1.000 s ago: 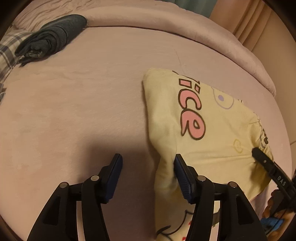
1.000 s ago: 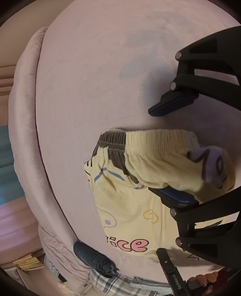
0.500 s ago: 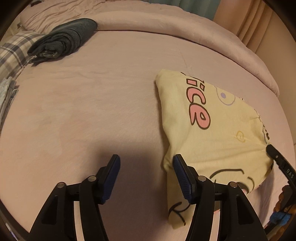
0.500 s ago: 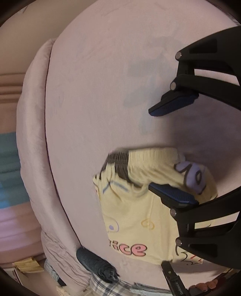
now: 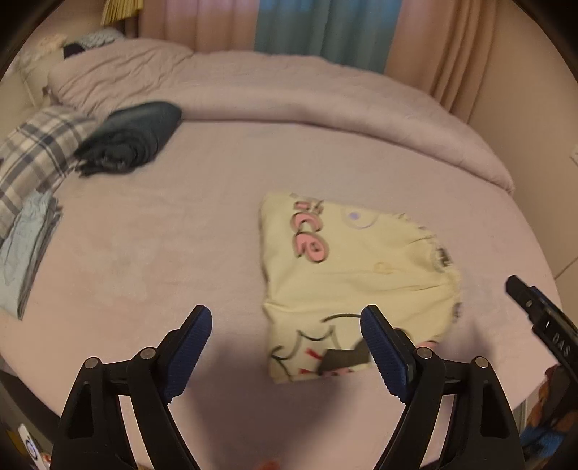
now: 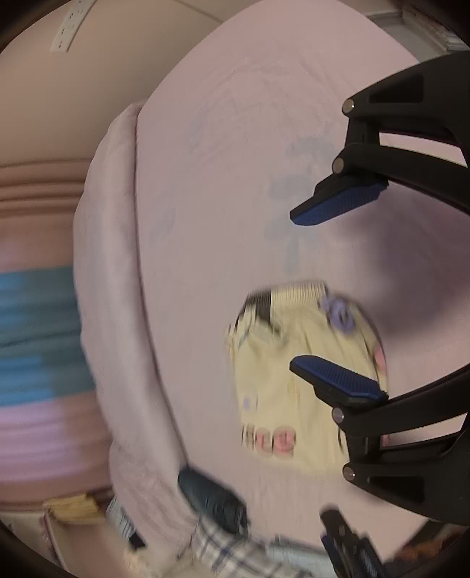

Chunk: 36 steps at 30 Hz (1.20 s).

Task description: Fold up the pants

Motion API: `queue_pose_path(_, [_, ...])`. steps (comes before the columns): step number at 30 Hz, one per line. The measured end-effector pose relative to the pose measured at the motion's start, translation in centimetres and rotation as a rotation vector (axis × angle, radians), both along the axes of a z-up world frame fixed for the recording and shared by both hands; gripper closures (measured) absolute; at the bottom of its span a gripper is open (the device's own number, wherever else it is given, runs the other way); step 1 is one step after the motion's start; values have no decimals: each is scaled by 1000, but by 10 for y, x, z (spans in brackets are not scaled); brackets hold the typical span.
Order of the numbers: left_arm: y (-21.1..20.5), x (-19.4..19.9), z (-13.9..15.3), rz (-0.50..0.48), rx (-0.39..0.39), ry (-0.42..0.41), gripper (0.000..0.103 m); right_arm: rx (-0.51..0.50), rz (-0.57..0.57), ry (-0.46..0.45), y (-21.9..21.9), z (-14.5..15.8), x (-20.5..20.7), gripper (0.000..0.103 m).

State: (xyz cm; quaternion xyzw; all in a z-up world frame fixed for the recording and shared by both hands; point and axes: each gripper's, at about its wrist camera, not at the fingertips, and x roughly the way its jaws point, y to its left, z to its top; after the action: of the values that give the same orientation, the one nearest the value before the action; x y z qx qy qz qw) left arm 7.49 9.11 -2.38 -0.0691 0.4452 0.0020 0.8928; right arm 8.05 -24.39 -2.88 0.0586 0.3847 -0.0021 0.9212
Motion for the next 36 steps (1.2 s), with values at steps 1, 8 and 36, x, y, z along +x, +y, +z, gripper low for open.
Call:
queue_pose_path(1, [-4, -3, 4, -8, -5, -7, 19, 4, 14, -3, 4, 6, -5, 27])
queue_pose_path(8, [-16, -19, 7, -38, 15, 5, 19, 31, 78, -44, 25, 25, -37, 24])
queue_pose_path(36, [-15, -28, -5, -14, 21, 74, 19, 43, 76, 53, 43, 1, -41, 23])
